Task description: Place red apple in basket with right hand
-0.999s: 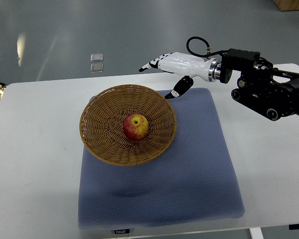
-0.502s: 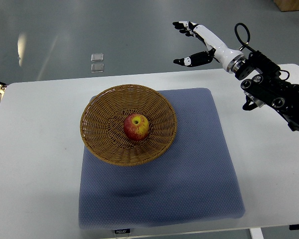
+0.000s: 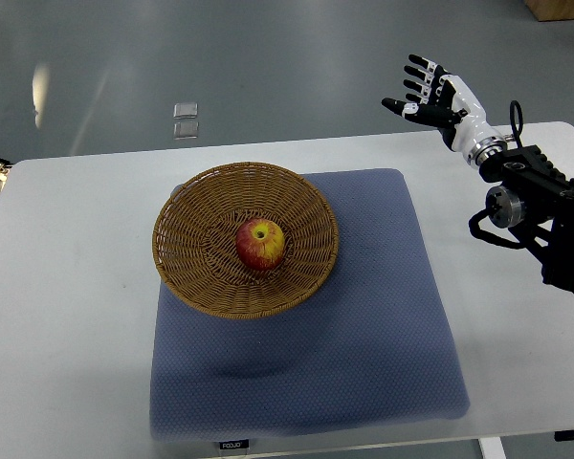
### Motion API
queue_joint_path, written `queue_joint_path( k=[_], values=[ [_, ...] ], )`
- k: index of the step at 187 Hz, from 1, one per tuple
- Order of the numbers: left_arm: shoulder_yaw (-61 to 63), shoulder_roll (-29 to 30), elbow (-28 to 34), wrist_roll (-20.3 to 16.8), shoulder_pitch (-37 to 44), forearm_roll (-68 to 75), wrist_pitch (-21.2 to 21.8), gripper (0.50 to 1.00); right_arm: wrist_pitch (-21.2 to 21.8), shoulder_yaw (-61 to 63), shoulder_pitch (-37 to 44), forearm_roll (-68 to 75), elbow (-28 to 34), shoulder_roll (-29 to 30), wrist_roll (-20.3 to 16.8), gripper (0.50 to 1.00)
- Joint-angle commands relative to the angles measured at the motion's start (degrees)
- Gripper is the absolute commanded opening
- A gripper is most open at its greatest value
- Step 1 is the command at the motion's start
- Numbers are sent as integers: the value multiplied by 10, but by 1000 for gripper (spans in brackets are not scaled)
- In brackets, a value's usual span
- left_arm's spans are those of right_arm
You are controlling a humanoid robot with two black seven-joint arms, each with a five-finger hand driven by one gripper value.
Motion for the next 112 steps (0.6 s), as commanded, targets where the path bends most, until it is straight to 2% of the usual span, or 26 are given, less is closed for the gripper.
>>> queue_joint_path(
  k=[1,43,50,59,60,78,112],
  values=[
    [0,0,0,0,0,0,0,1000,15,-1,-2,62,-2,1,-16,911],
    [0,0,0,0,0,0,0,1000,20,0,-11,99,-2,12,-19,911],
    [0,0,0,0,0,0,-1,1000,50,25,-18,107,-1,25,-19,913],
    [0,0,0,0,0,0,-1,1000,50,25,-18,107,-1,25,-19,913],
    [0,0,0,0,0,0,0,1000,76,48,-20,107,-2,28,-19,913],
    [0,0,0,0,0,0,0,1000,120,79,-31,106,-2,28,-18,913],
    [0,0,0,0,0,0,-1,1000,131,86,-32,107,-9,38,-12,913]
  ],
)
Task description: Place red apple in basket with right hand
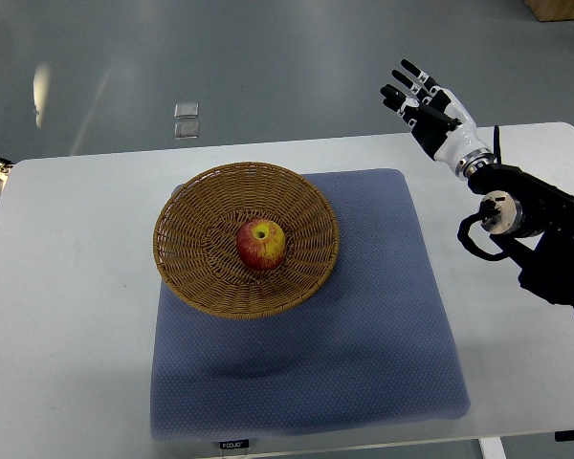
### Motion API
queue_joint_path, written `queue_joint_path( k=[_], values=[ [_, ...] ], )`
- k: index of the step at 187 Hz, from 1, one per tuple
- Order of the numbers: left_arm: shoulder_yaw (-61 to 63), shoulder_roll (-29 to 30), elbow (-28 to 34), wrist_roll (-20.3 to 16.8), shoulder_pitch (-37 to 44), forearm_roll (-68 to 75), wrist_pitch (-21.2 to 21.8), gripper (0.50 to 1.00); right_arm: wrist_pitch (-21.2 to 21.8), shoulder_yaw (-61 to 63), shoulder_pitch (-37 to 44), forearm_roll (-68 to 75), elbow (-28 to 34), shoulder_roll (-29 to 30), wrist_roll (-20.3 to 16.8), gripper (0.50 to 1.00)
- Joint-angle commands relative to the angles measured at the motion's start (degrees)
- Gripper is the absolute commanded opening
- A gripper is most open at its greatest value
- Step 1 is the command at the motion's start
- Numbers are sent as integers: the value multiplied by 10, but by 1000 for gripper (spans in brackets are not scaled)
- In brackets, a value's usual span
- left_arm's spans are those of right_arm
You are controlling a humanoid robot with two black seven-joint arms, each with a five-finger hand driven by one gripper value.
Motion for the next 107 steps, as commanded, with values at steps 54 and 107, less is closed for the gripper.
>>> queue_joint_path(
  k=[54,107],
  values=[
    [0,0,0,0,0,0,0,1000,4,39,-3,1,-9,16,3,913],
    [0,0,0,0,0,0,0,1000,0,40,-3,1,-10,24,4,913]
  ],
)
